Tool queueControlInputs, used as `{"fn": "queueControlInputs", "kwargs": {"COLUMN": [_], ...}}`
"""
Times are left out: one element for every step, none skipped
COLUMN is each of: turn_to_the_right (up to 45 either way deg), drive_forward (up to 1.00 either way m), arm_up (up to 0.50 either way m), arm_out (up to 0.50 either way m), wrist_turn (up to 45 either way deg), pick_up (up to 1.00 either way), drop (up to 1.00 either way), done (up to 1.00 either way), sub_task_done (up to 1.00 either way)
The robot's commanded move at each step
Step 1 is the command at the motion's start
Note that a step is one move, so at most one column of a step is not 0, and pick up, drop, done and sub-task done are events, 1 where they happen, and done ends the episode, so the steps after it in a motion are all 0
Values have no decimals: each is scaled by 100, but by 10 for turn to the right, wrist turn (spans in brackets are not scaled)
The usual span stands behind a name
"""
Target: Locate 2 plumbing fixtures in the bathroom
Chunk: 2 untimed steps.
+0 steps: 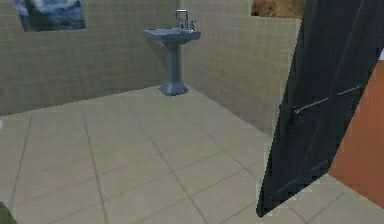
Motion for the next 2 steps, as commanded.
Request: {"fn": "queueControlInputs", "kwargs": {"turn_to_the_right": [-300, 0], "drive_forward": [0, 100], "arm_up": [0, 0], "arm_out": [0, 0], "wrist_turn": [0, 0], "pick_up": [0, 0], "drop": [0, 0], "done": [0, 0], "sub_task_done": [0, 0]}}
